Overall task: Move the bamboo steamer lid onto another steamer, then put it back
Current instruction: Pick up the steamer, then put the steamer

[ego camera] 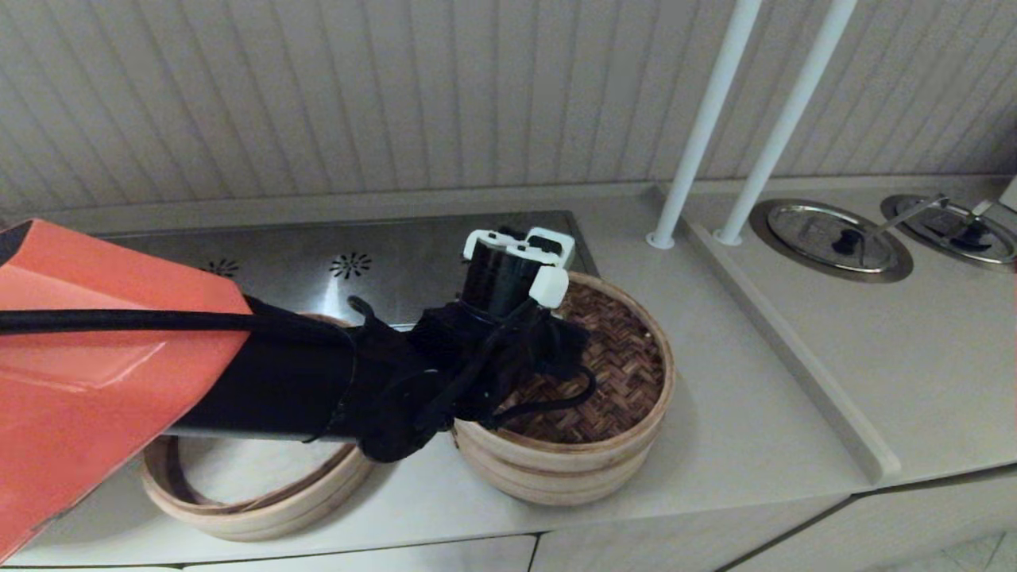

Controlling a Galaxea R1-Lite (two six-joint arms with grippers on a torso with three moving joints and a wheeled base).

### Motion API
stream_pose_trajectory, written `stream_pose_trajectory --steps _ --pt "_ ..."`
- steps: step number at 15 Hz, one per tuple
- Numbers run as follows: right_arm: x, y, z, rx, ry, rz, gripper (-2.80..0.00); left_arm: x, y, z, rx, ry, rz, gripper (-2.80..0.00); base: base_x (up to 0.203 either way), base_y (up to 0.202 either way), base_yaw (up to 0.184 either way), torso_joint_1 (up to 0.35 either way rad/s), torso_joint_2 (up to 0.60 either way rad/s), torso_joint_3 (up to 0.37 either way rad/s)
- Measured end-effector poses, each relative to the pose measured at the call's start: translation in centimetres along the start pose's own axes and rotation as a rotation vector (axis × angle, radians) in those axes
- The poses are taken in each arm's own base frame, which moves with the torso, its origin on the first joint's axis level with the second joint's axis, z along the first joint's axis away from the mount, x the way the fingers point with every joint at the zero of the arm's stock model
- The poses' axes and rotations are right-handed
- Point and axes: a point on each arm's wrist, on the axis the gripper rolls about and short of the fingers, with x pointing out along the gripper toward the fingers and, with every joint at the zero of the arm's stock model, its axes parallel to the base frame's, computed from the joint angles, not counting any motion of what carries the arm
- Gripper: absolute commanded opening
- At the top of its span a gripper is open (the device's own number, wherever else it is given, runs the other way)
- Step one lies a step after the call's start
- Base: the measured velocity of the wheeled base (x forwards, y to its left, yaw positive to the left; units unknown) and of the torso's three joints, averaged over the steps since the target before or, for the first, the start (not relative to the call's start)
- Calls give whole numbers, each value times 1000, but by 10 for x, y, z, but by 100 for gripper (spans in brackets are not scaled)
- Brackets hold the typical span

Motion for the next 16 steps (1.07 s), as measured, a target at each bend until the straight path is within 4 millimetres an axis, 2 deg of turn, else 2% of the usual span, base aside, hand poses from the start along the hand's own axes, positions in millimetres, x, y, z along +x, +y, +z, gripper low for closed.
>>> stream_pose_trajectory --steps 4,10,16 --pt "0 0 0 0 0 0 -280 -6 3 8 -6 -21 4 -280 0 0 0 0 0 0" --pt "0 0 0 -1 0 -1 -280 -3 2 5 -7 -17 4 -280 0 0 0 0 0 0" --pt "0 0 0 -1 -1 0 -280 -21 34 30 -22 -74 62 -280 0 0 0 0 0 0"
